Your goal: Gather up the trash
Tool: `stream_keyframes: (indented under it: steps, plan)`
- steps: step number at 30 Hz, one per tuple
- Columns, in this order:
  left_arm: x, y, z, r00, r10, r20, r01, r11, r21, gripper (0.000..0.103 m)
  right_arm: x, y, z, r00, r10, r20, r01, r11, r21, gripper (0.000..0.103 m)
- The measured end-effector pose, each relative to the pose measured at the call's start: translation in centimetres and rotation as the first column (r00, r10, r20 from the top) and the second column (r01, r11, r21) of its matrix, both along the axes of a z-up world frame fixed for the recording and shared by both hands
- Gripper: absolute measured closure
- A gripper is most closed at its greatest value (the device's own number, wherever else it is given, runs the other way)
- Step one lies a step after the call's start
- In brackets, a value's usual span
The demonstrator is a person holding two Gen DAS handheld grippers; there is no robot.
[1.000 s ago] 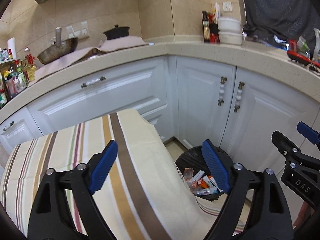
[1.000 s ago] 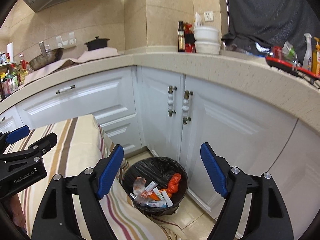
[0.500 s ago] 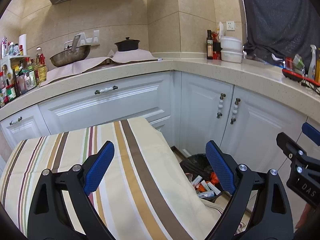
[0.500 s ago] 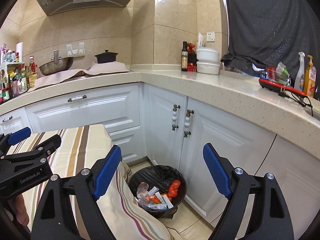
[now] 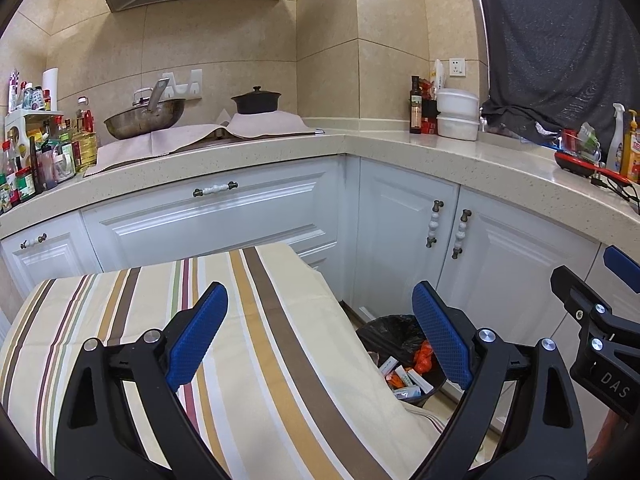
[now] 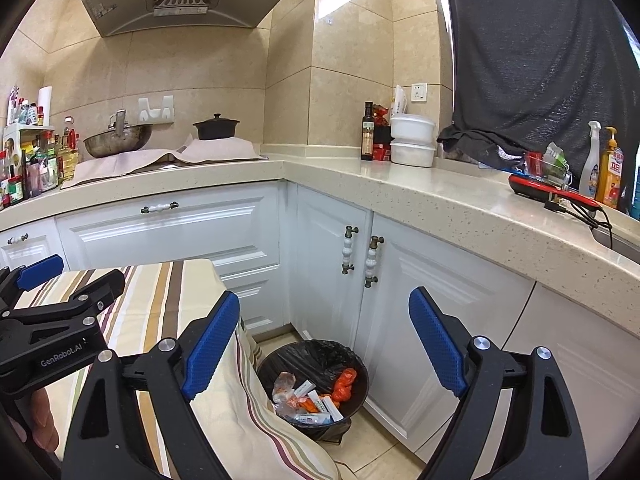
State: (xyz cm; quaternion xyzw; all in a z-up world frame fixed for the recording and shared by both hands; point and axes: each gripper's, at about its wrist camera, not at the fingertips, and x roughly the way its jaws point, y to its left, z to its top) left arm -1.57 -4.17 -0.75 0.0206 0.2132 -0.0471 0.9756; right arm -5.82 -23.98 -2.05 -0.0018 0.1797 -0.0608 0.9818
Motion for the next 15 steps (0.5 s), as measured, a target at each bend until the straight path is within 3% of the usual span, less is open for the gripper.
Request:
stream_keyframes:
  steps: [15]
  plan:
    - [-0.22,-0.3,0.17,1.0,-0.001,0.005,0.001,1.0,0.001,0.012,-0.42,-0.03,0.13,1.0,-0.006,0.004,0.006,1.0,-0.002,0.019]
